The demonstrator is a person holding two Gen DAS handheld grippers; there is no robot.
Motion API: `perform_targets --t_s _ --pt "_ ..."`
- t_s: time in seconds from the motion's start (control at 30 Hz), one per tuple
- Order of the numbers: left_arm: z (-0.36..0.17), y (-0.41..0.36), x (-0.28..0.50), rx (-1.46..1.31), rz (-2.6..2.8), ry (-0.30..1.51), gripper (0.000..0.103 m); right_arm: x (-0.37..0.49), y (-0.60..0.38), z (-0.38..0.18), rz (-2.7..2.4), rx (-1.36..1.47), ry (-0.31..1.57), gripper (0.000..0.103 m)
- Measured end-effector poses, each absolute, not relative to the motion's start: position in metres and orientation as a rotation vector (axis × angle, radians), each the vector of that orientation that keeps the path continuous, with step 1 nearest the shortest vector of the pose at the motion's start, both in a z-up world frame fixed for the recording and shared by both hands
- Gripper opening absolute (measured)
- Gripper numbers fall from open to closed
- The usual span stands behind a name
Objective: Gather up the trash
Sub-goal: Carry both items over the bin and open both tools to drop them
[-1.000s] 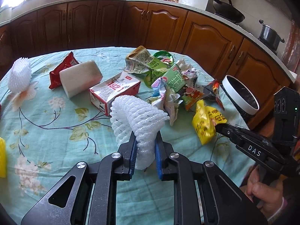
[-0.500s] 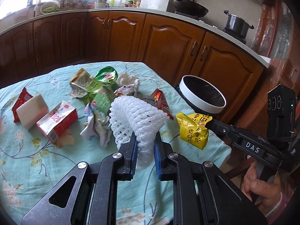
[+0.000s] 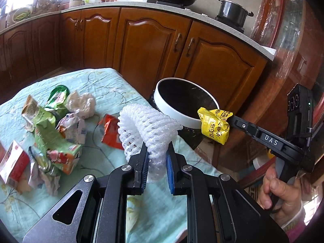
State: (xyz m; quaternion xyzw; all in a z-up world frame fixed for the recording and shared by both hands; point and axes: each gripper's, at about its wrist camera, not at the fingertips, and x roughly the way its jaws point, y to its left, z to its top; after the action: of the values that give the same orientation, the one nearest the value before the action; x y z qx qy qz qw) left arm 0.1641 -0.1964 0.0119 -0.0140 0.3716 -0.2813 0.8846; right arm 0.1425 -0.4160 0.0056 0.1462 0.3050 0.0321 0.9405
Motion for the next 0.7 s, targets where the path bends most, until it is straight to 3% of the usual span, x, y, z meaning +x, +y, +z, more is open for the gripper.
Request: perform_targets --t_s 0.33,0.7 --pt "0.029 -0.268 0.219 0.022 -0.672 0.767 0.014 0.193 -0.461 0.013 -0.025 0.279 0.649 0.001" --pt "0.008 -0.328 0.281 0.047 -0.727 0.887 0.014 0.233 -0.486 0.002 -0.071 0.261 0.729 0.003"
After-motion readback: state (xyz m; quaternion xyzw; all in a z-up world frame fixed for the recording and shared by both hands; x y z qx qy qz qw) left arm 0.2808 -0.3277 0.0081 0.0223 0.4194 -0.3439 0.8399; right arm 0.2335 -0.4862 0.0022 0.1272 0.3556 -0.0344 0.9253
